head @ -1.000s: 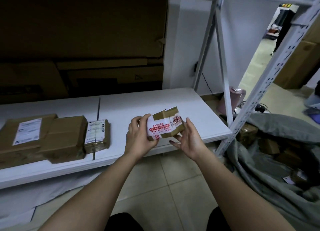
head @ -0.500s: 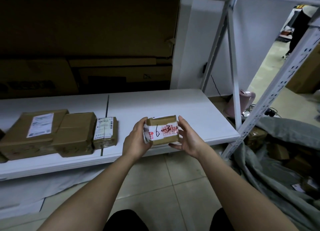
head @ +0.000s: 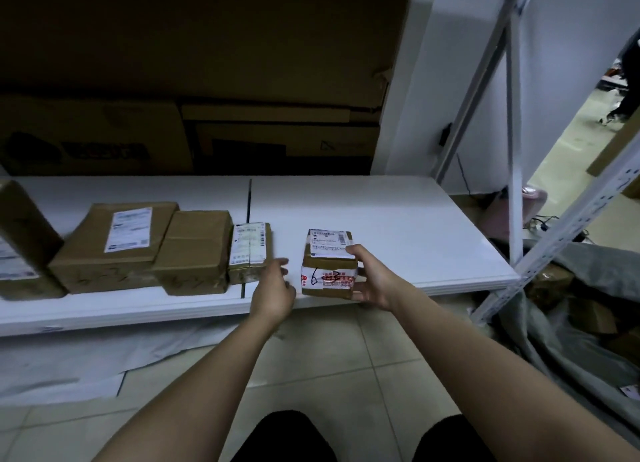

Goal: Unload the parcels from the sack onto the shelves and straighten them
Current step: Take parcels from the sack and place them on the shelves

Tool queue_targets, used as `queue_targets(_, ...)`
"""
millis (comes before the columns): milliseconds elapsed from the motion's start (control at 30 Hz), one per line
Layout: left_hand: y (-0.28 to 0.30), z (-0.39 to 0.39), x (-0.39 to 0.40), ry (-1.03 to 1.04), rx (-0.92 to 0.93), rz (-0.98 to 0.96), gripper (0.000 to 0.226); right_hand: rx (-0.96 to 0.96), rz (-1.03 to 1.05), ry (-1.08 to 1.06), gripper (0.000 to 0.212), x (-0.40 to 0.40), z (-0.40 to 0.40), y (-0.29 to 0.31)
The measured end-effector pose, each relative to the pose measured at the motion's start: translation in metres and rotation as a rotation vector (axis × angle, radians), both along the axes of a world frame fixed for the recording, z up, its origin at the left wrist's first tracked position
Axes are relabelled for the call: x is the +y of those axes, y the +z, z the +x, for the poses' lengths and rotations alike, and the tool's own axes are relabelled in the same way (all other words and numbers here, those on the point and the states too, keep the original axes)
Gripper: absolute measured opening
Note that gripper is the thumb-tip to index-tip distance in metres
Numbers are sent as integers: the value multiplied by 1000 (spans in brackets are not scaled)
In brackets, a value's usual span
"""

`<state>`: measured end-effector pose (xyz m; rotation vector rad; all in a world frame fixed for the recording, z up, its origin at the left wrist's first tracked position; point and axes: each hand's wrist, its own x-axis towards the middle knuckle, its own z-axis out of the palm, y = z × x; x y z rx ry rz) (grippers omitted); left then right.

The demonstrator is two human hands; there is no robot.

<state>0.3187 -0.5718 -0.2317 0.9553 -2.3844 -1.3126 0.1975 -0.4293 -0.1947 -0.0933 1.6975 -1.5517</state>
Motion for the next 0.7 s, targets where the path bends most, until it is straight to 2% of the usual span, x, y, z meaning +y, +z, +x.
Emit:
queue_targets(100, -17, 2, -12, 119, 66, 296, 28, 89, 35, 3, 22, -23, -1, -14)
queue_targets(200, -33, 3, -12, 201, 135, 486, 23, 95, 6, 11, 21, -40, 0, -33)
queue_targets(333, -51, 6, -8, 273, 160, 523, 20, 79, -37, 18, 33, -56, 3, -59)
queue_targets(533, -61, 6, -11, 347, 180, 515, 21, 54, -4, 9, 24, -66, 7, -75)
queue_targets(700, -58, 7, -8, 345, 175, 531, 26, 101, 57, 7, 33, -72, 7, -79)
